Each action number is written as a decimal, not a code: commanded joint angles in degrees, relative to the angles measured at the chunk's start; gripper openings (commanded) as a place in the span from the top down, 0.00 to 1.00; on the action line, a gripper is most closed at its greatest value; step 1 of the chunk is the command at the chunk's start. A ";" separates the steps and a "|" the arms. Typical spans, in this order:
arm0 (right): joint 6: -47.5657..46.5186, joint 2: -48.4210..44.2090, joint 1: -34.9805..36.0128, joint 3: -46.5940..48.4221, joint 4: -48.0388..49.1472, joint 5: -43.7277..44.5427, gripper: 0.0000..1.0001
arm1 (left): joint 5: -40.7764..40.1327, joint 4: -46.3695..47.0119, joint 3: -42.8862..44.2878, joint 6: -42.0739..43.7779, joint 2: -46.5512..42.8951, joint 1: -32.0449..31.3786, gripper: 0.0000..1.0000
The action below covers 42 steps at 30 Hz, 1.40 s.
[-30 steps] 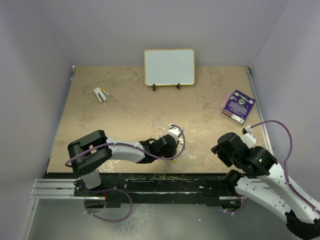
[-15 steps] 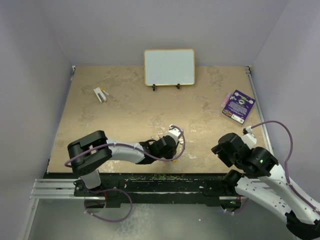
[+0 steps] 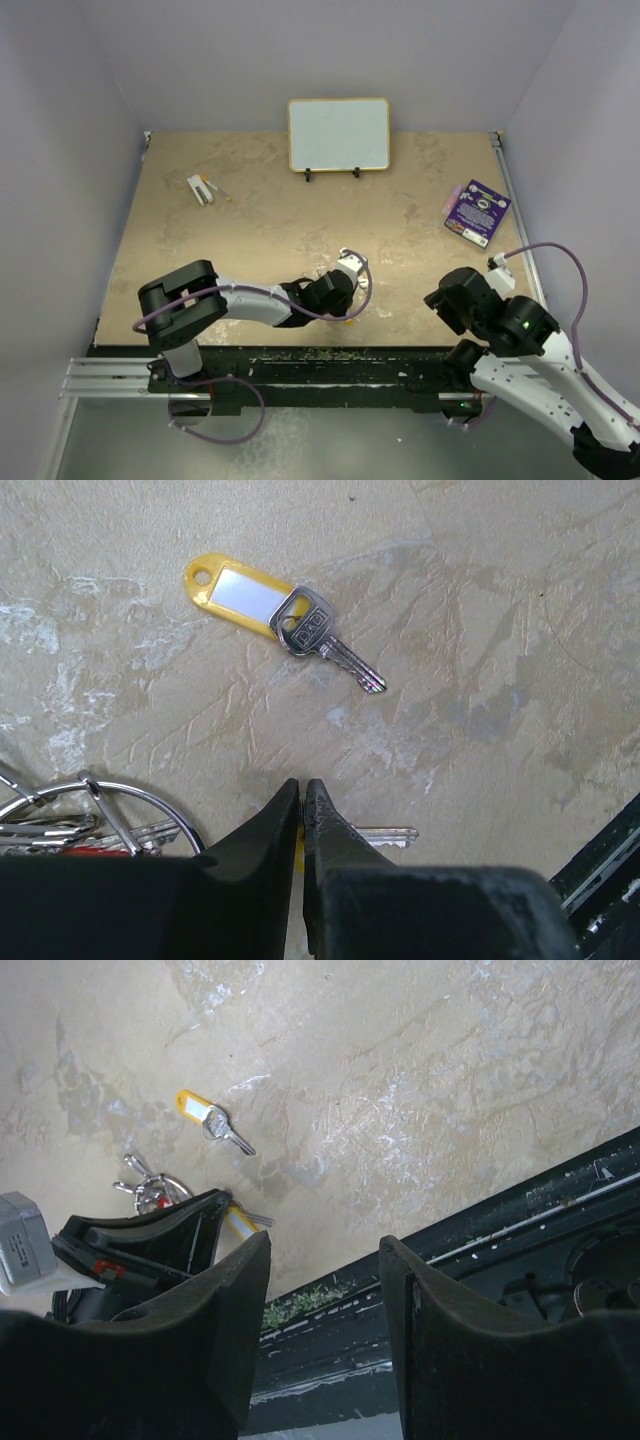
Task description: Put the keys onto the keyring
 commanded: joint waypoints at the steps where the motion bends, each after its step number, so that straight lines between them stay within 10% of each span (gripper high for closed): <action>1: 1.30 -0.08 -0.05 0.35 -1.01 2.04 0.48 | 2.03 -5.54 -3.60 0.95 -0.29 -0.06 0.89; 17: 1.30 0.54 -0.06 0.76 -1.36 2.39 0.50 | 1.84 -4.65 -2.12 1.36 1.99 -0.12 0.97; 25: -16.78 3.63 -0.03 9.25 6.14 8.35 0.91 | -2.65 -20.19 11.14 12.60 -5.09 1.06 0.97; 29: -40.26 13.21 0.02 23.55 12.46 10.57 0.75 | 3.73 -36.73 26.21 17.53 -9.70 9.46 0.97; 32: -45.17 16.63 -0.11 23.78 21.45 8.40 0.03 | 7.46 -40.56 31.24 18.27 -15.00 16.35 0.98; 42: -48.93 37.53 0.09 21.70 35.91 -11.89 0.34 | 18.21 -57.39 36.20 18.79 -24.96 34.34 0.98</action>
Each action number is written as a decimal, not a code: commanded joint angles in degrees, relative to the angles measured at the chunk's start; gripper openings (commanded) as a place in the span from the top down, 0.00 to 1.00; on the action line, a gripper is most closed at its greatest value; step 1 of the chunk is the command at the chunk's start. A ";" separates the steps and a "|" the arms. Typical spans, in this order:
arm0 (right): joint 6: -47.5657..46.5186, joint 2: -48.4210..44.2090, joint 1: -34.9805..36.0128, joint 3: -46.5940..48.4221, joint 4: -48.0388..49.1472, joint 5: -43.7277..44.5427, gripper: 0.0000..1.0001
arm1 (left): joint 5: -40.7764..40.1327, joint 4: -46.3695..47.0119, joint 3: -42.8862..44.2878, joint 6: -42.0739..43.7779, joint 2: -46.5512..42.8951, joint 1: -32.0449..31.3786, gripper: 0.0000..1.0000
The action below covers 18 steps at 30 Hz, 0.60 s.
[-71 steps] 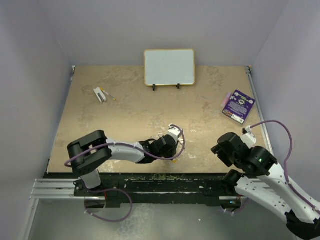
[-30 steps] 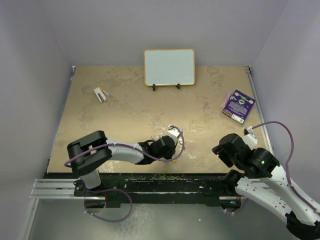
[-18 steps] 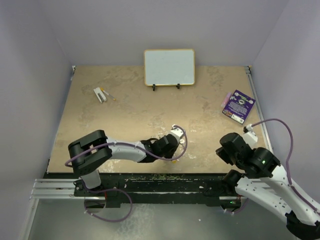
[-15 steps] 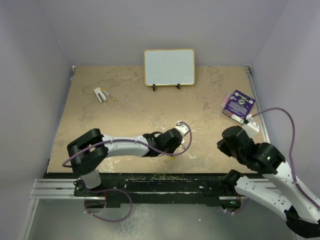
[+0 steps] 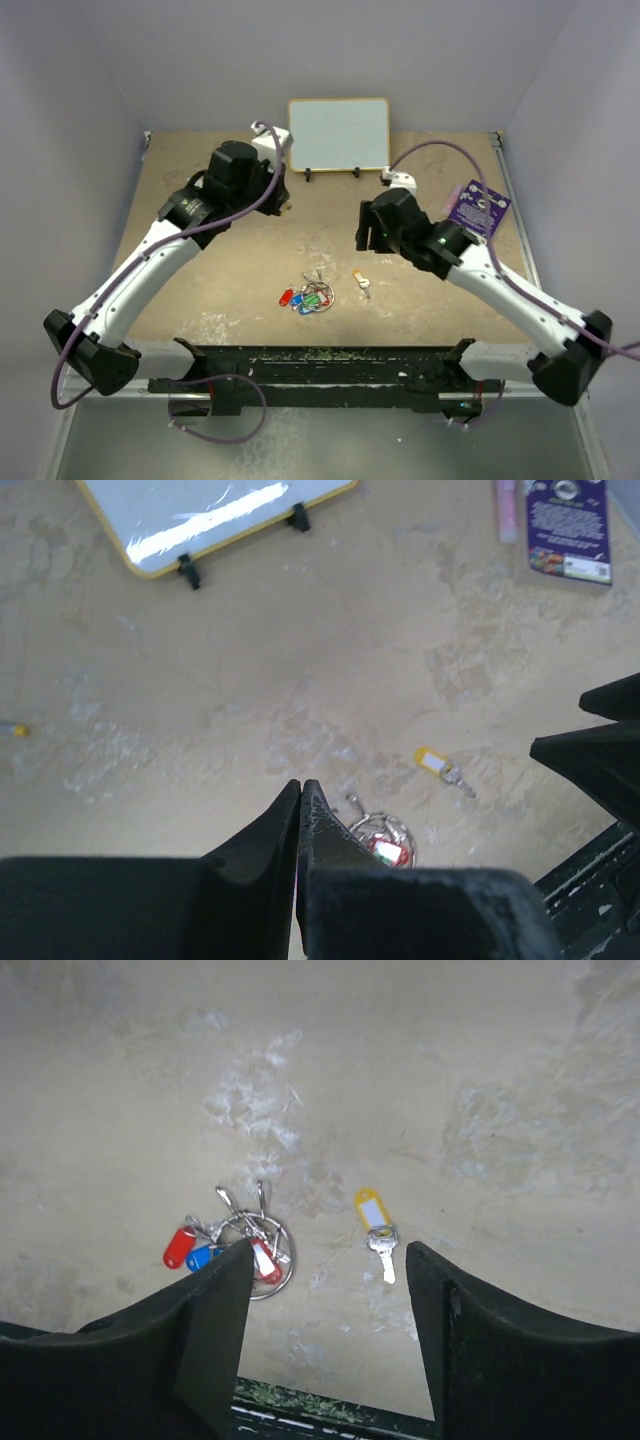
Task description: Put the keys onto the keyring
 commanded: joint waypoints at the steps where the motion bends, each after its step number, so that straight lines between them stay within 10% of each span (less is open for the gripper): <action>1: -1.00 7.29 0.08 0.92 4.46 -9.15 0.37 | 6.39 -13.27 -1.11 -0.43 -2.55 7.08 0.98; 8: 1.64 21.95 0.15 7.84 2.47 -12.60 0.56 | 9.66 -16.27 -0.40 -6.51 -4.50 19.47 0.98; 18: 3.68 32.86 1.69 7.82 11.29 -17.62 0.60 | 34.86 -11.51 1.38 -26.91 4.25 33.68 0.98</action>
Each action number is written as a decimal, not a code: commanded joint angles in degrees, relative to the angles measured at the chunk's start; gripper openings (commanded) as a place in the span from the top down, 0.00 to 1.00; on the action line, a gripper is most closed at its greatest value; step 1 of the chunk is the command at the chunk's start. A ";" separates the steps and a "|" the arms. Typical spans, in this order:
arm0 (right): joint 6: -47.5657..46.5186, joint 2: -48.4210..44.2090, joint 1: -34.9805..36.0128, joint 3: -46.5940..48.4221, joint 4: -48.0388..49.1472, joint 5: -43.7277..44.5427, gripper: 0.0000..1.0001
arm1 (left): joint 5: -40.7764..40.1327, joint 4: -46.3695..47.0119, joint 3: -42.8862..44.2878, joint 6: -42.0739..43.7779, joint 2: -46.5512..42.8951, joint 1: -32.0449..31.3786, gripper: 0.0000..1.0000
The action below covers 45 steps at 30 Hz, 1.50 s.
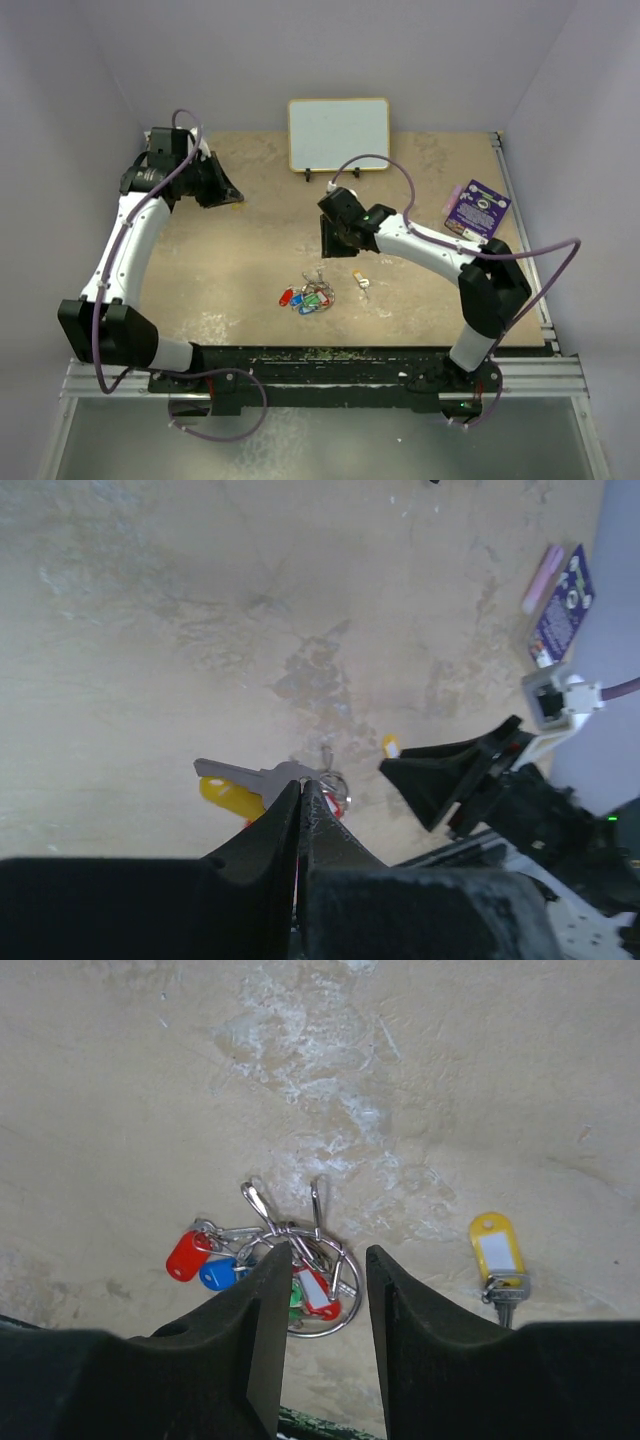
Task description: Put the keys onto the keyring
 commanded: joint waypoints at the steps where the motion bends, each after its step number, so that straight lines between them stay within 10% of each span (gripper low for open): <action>1: 1.85 0.72 1.04 0.84 4.09 -2.03 0.61 | 12.35 4.21 0.47 -11.18 0.82 2.28 0.97; 10: 4.07 4.65 4.62 -2.27 8.27 -2.23 0.70 | 21.79 9.04 -1.73 -25.68 3.79 5.60 0.97; 45: 4.88 11.04 5.39 -4.80 6.96 3.87 0.68 | 19.99 17.45 -6.74 -29.95 2.27 6.44 0.98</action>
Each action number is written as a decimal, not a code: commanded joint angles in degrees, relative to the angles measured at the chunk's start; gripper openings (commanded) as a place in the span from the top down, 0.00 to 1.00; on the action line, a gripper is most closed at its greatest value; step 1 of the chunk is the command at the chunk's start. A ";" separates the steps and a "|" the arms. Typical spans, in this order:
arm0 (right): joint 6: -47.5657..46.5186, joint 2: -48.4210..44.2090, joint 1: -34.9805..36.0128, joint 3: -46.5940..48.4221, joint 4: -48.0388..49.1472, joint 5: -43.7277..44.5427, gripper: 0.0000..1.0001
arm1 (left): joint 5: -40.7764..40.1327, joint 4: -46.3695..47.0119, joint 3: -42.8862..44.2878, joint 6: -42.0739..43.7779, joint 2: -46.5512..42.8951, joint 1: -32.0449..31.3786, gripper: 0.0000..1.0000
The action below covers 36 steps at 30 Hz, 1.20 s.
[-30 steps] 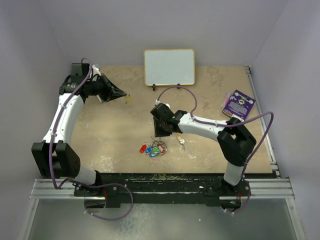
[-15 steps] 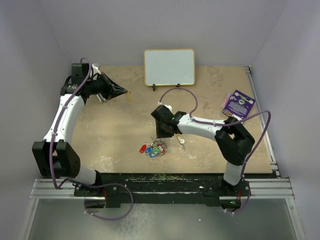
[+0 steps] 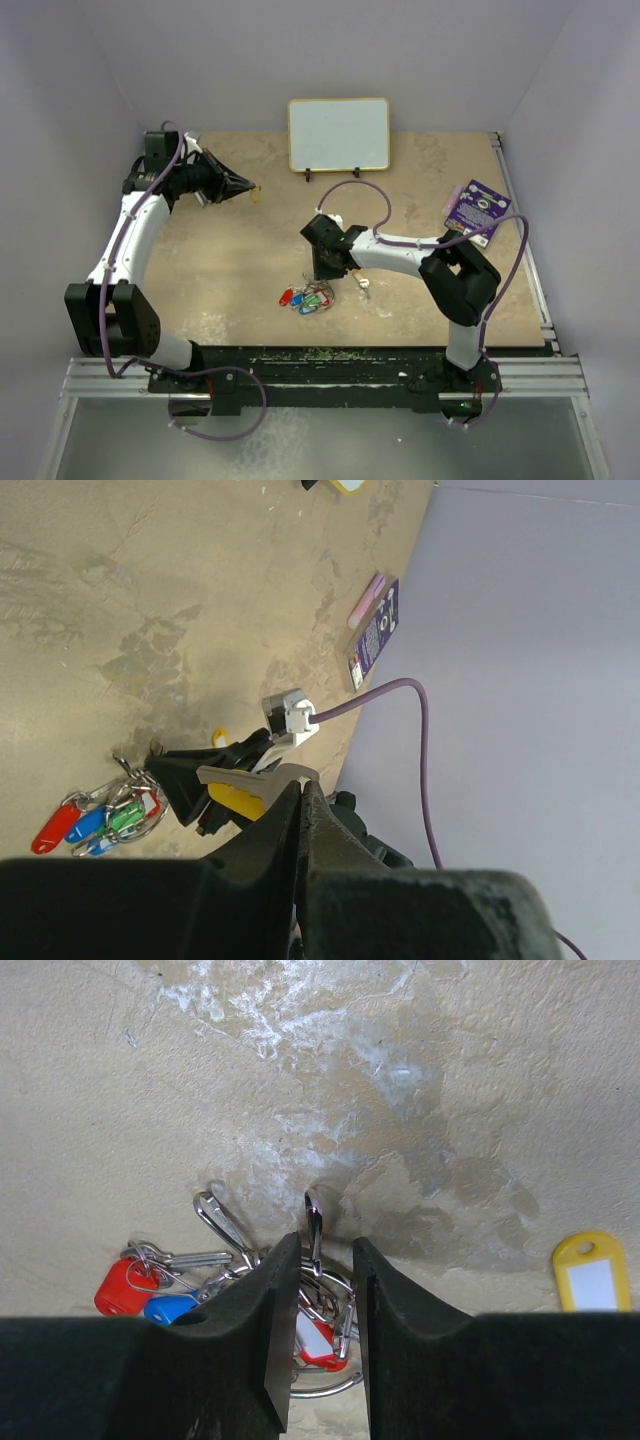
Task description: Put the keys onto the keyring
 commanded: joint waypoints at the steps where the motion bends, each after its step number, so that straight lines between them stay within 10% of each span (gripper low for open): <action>1: -0.06 0.26 0.01 -0.60 -0.33 1.91 0.68 | 0.23 2.70 -0.89 -0.53 -2.43 0.52 0.98; 36: -0.38 1.13 0.02 -1.49 -3.67 1.38 0.76 | 0.40 3.37 -3.17 -1.40 -3.13 1.22 0.97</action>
